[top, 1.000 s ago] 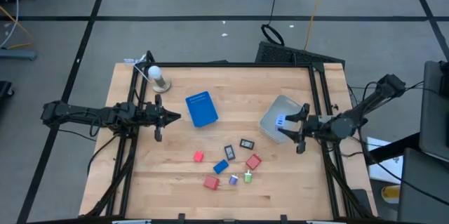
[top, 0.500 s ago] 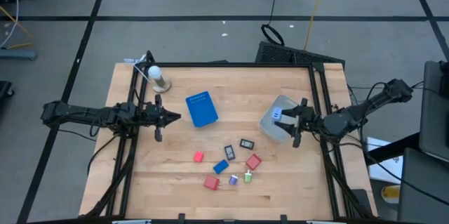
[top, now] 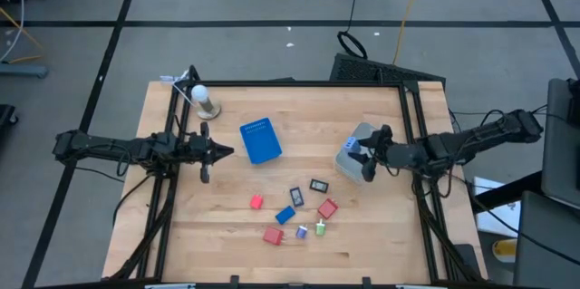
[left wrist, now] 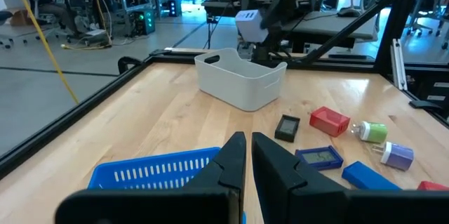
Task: Pick & Place Office items
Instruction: Put the light blue charger adapter into the gray bin
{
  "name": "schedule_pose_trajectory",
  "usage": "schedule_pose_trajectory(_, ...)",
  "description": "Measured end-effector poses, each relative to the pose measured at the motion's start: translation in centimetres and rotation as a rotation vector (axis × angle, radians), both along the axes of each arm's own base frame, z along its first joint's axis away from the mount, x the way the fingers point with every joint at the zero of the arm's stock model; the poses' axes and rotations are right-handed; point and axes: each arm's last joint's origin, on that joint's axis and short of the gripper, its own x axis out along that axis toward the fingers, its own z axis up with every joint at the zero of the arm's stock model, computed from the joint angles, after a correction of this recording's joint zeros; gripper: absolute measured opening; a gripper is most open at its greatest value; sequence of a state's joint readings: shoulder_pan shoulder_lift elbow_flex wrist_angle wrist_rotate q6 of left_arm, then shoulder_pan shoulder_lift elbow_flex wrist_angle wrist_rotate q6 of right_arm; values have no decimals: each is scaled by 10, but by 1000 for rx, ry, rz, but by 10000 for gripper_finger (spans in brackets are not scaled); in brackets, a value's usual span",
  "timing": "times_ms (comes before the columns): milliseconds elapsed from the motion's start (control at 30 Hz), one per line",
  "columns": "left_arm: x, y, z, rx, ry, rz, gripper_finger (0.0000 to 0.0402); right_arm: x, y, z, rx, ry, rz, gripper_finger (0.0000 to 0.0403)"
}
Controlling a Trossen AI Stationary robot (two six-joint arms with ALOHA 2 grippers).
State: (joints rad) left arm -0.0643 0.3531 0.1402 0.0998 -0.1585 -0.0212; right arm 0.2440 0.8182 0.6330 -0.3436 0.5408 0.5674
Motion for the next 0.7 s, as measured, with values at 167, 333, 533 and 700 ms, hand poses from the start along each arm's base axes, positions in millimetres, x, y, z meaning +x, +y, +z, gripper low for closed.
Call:
schedule_pose_trajectory(167, 0, 0, 0, 10, 1, -1, 26, 8, -8, 2, 63, 87, 3, 202)
schedule_pose_trajectory(333, 0, 0, 0, 13, 2, -1, 26, 12, -20, -8, 88, 260, -64, 202)
schedule_pose_trajectory(533, 0, 0, -1, 13, 10, -2, 26, 14, -28, -22, 173, 389, -95, 202)
schedule_pose_trajectory(700, 0, 0, -1, 18, 10, -3, 26, 16, -29, -27, 204, 441, -81, 202)
